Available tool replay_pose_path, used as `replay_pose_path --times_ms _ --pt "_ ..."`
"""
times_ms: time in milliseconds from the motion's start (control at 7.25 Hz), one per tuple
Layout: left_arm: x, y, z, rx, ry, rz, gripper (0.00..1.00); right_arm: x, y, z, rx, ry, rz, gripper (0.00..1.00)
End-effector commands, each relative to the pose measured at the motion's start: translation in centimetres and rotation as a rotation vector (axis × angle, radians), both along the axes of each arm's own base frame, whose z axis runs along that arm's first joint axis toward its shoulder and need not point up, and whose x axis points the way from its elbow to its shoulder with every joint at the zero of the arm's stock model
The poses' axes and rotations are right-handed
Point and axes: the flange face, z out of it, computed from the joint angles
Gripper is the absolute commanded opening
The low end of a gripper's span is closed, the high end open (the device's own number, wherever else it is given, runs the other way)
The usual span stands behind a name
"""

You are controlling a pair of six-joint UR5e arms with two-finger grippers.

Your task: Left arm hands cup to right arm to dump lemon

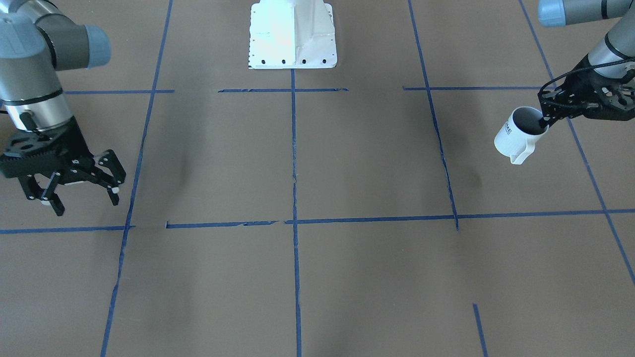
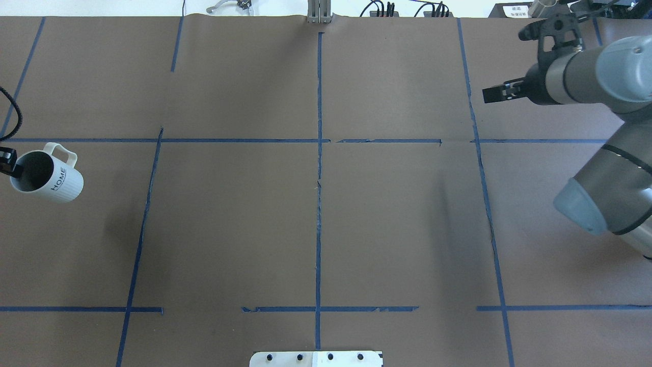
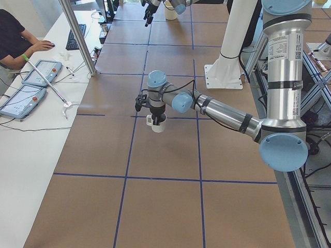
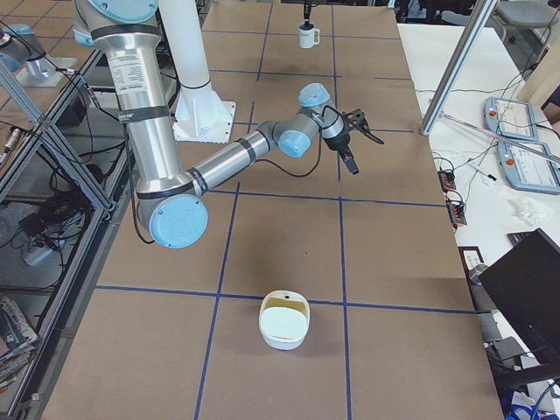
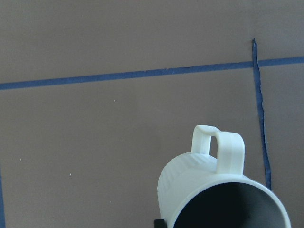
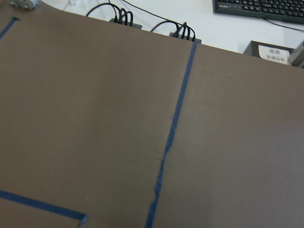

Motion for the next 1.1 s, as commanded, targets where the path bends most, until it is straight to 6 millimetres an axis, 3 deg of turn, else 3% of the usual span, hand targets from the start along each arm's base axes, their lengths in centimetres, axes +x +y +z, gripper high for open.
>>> replay_pose_path --times_ms 0,138,276,414,552,966 --pt "-0.5 1.3 3.9 -0.024 0.009 -0.005 0.00 9.2 5.1 7.4 -0.208 -0.078 -0.118 1.00" --pt "-0.2 0.7 6.2 -0.053 0.028 -0.059 0.00 14.4 7.2 10.9 -0.229 -0.099 -0.180 1.00" --pt "0.0 0.4 8.5 -0.095 0.049 -0.126 0.00 16.5 8.9 13.1 -0.248 -0.094 -0.188 1.00" --pt "0.1 0.3 10.2 -0.084 0.080 -0.148 0.00 18.0 9.2 14.0 -0.269 -0.093 -0.158 1.00" --pt "0.2 0.3 11.9 -0.112 0.068 -0.148 0.00 18.2 9.6 16.0 -0.314 -0.083 -0.153 1.00" --pt "0.4 1.0 9.3 -0.157 0.143 -0.118 0.00 18.1 9.7 15.4 -0.325 -0.109 -0.168 1.00"
